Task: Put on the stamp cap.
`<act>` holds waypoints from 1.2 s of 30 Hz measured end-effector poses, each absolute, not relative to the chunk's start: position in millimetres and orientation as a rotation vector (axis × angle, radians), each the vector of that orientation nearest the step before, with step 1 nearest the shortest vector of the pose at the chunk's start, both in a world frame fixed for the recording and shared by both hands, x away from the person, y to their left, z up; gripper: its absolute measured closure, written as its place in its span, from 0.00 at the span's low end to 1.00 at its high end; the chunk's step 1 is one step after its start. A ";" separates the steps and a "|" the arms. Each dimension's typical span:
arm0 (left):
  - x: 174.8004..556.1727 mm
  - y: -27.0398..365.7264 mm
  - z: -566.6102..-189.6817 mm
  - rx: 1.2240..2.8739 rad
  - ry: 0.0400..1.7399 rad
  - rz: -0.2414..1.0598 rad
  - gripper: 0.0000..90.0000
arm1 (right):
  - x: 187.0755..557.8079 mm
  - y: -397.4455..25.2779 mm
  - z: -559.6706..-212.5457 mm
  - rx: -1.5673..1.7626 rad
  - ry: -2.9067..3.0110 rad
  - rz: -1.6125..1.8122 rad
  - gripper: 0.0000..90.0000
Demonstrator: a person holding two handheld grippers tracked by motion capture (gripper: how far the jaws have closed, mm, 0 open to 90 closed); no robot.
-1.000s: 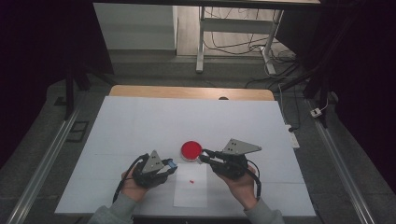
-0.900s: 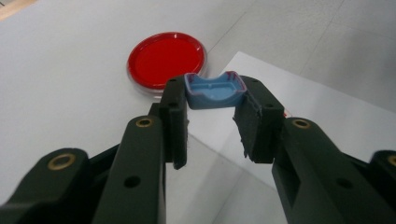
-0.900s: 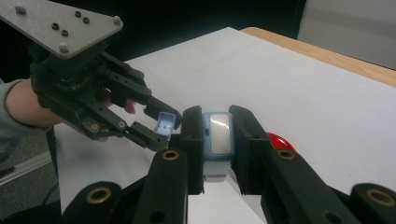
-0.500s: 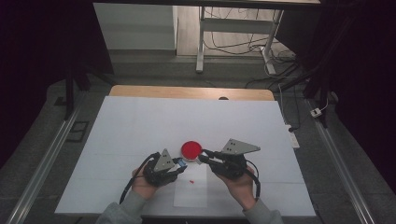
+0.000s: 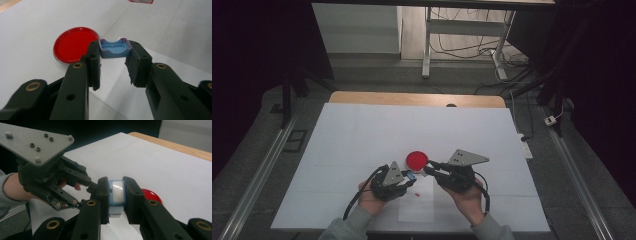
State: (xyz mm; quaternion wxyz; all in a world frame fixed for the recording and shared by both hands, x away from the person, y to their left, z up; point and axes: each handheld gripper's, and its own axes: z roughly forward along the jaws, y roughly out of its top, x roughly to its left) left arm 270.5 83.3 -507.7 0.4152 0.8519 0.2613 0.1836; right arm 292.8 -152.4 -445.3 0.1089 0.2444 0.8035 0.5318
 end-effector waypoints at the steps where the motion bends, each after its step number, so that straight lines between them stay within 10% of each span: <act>1: 270.3 82.4 -508.0 2.138 0.657 0.462 0.72 | 292.7 -151.9 -445.5 0.719 2.363 1.565 0.84; 36: 267.1 69.6 -510.9 2.139 0.629 0.468 0.72 | 290.5 -140.5 -454.1 0.758 2.381 1.560 0.84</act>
